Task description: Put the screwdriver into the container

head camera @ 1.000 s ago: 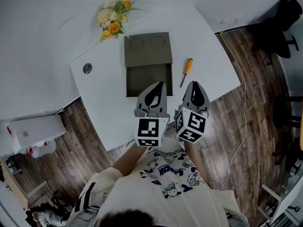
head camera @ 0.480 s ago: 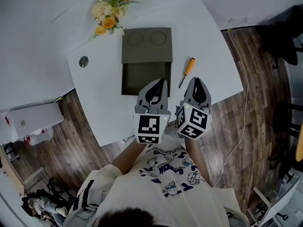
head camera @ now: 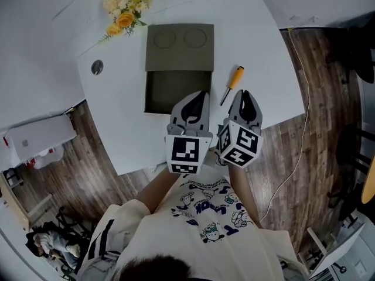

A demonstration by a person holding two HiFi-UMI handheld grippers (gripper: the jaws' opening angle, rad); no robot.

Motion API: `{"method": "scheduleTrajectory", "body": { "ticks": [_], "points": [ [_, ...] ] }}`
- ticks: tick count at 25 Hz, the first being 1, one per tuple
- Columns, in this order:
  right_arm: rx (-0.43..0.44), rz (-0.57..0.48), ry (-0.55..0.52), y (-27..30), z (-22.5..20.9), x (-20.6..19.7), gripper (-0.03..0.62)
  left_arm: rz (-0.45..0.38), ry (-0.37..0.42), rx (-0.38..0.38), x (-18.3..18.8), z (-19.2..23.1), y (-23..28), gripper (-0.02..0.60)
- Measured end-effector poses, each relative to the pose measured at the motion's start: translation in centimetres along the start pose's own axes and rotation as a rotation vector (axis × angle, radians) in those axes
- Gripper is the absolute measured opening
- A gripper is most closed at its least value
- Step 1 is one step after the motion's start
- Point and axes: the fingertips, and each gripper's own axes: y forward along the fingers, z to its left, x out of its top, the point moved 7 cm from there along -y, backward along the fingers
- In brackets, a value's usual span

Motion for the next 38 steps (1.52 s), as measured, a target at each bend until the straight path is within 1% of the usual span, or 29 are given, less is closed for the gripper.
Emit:
{"method": "scheduleTrajectory", "body": {
  "ticks": [8,20,22,24,25,29,33,38],
  "points": [
    [0.001,0.037,0.015,2.1,-0.4,-1.0,0.043,0.034,-0.01,0.021,-1.0,0.9,1.5,0.015],
    [-0.008,0.101,0.034,5.4,-1.1,-3.0,0.044,0.081,-0.029,0.028,-2.6,2.2,3.6,0.015],
    [-0.005,0.117,0.045,5.8,-1.2,-3.5,0.061,0.087,-0.035,0.034,-3.0,2.4,3.7,0.015],
    [-0.007,0.128,0.054,6.2,-1.4,-3.9,0.104,0.091,-0.04,0.04,-3.3,2.6,3.8,0.015],
    [-0.01,0.133,0.055,6.4,-1.4,-4.1,0.11,0.094,-0.043,0.042,-3.4,2.7,3.9,0.015],
    [-0.026,0.151,0.055,7.0,-1.6,-4.7,0.11,0.11,-0.052,0.045,-4.1,3.0,4.0,0.015],
    [-0.031,0.172,0.06,7.6,-1.8,-5.5,0.132,0.12,-0.063,0.052,-4.6,3.3,4.2,0.015],
    [-0.054,0.19,0.08,8.5,-2.3,-6.1,0.132,0.124,-0.077,0.06,-5.0,3.6,4.4,0.015]
  ]
}}
